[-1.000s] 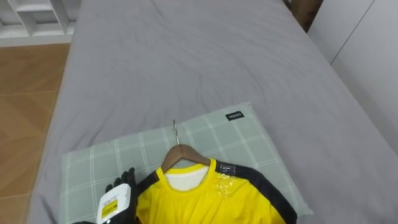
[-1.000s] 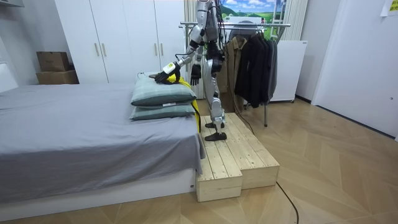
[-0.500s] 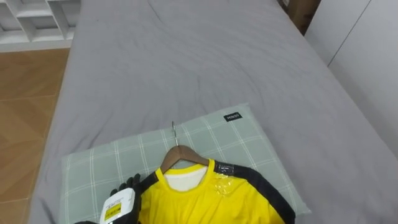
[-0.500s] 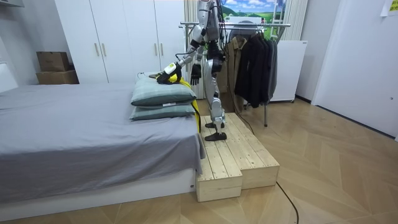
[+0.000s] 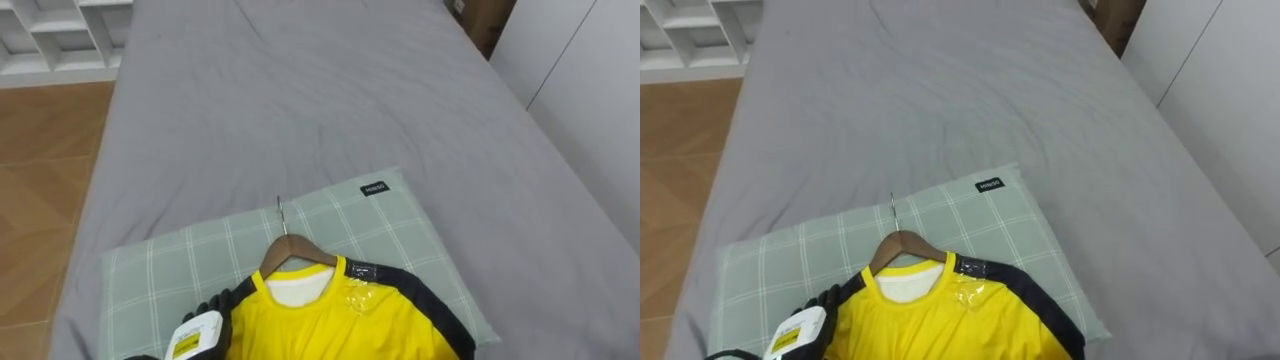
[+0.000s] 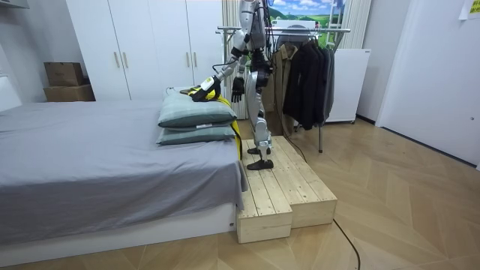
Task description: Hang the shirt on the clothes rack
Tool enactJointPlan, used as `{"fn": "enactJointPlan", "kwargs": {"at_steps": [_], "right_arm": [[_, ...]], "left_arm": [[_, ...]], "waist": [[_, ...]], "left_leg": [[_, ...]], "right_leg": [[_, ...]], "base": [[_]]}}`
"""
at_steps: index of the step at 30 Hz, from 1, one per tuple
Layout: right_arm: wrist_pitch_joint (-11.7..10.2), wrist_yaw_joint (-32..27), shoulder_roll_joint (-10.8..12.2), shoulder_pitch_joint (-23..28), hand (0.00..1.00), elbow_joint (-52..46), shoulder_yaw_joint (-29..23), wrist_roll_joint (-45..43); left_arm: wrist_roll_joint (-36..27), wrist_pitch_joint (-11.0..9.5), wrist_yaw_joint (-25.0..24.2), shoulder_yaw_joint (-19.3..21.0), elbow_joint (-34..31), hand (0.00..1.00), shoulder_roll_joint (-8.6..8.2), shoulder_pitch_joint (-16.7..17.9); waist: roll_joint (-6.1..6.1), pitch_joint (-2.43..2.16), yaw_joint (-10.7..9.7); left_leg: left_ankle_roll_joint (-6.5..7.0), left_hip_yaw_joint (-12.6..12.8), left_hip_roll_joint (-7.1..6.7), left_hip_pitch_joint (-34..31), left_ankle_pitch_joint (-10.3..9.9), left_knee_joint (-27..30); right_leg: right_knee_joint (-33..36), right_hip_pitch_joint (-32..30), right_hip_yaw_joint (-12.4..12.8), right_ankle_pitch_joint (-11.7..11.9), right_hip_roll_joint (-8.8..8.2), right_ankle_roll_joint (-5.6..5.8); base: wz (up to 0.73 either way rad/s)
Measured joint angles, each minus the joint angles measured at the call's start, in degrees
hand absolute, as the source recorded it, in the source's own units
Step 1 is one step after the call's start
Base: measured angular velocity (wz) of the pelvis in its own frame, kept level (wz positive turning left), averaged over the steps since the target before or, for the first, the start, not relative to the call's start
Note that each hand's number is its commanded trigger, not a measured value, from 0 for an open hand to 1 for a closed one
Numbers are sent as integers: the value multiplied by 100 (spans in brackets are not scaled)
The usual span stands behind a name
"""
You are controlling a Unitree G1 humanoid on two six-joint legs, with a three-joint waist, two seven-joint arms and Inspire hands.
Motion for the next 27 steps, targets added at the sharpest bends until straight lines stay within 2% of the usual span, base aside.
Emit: {"fn": "enactJointPlan", "kwargs": {"at_steps": [4, 15, 21, 24, 27], "right_arm": [[0, -2, 0, 0, 0, 9, -1, -1], [2, -12, -2, 0, 0, 16, 1, -176], [2, -9, -3, 1, 0, 22, -57, -199], [3, -7, -3, 0, 0, 27, -120, -196], [11, -11, -7, -20, 0, 16, -164, -192]], "left_arm": [[0, 0, -58, 2, 1, 0, 0, 35], [-11, 2, -133, 0, 6, 0, 6, 44], [-10, 8, -170, 12, 44, 0, 28, 43], [4, 5, -169, 112, 190, 0, 30, -62], [38, 3, -151, 315, 257, 0, 70, -133]], "waist": [[38, -25, -2], [31, -22, -7], [-17, -12, -16], [-87, 9, -16], [-153, -2, -4]], "left_leg": [[5, 15, -2, 9, 8, -4], [3, 31, 0, -2, 16, -7], [4, 50, 4, -37, 17, -11], [4, 73, 8, -42, 17, -11], [7, 134, 15, -90, 25, -9]], "right_leg": [[1, 1, 4, 2, -3, 3], [2, -17, 13, 5, -2, 7], [33, -94, 38, 5, -1, 7], [45, -110, 63, 5, 5, 7], [101, -213, 163, 5, 14, 7]], "base": [[0], [0], [-1], [-4], [-12]]}}
